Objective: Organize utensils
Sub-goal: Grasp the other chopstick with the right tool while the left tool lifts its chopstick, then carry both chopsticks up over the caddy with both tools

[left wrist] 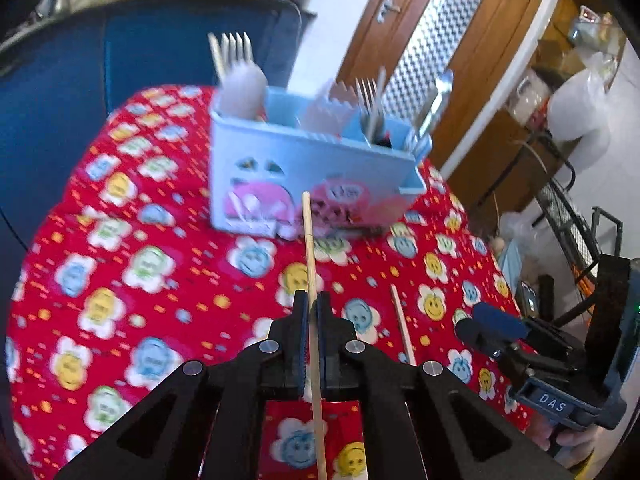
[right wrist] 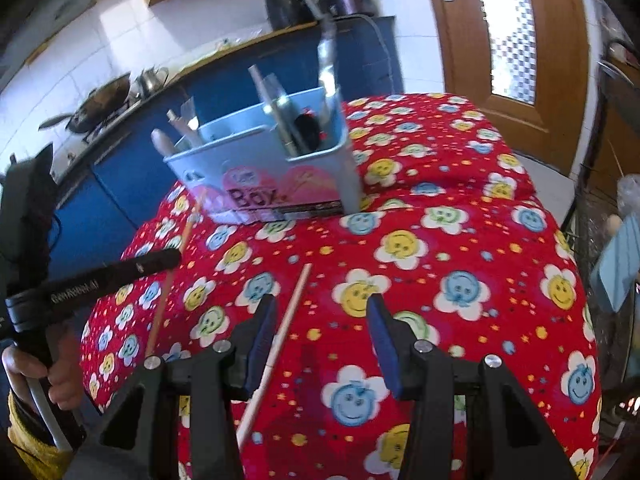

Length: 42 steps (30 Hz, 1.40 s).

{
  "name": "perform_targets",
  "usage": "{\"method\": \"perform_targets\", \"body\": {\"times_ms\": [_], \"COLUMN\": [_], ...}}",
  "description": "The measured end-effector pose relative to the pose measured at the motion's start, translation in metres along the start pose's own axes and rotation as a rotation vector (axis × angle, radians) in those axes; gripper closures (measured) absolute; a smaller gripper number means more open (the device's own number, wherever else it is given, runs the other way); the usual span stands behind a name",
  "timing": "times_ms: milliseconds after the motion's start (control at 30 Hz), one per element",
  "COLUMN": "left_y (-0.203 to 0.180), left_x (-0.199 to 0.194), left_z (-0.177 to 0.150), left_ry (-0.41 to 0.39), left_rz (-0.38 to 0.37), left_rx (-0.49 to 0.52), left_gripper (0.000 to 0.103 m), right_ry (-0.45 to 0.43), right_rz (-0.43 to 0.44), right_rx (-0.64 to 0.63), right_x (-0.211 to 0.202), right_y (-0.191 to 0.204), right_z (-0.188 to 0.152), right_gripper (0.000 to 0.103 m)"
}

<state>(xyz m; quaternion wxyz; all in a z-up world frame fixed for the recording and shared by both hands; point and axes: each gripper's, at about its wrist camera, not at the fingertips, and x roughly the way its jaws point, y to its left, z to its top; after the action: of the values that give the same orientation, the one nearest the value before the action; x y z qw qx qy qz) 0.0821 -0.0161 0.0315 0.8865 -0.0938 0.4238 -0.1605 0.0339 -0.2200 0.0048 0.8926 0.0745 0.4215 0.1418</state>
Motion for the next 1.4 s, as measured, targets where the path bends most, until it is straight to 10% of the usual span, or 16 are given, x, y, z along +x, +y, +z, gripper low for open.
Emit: {"method": "perform_targets", "body": {"times_ms": [800,1400], "left_y": [0.024,0.007], "left_x": [-0.040,-0.063], "left_z": [0.008,0.036], "left_ry": [-0.196,-0.349], "left_rz": [0.045,0.019], "left_rx": [0.046,0.054], "left_gripper": [0.099,0.099], "right_ry": [0.403,-0.041], "right_rz": [-0.062,0.089], "right_rx": [-0.069,-0.008], "right_x": [0.075,-0.011], "right_y": [0.033,0.018], "right_z": [0.025,0.037], "right_gripper": [0.092,0.097]}}
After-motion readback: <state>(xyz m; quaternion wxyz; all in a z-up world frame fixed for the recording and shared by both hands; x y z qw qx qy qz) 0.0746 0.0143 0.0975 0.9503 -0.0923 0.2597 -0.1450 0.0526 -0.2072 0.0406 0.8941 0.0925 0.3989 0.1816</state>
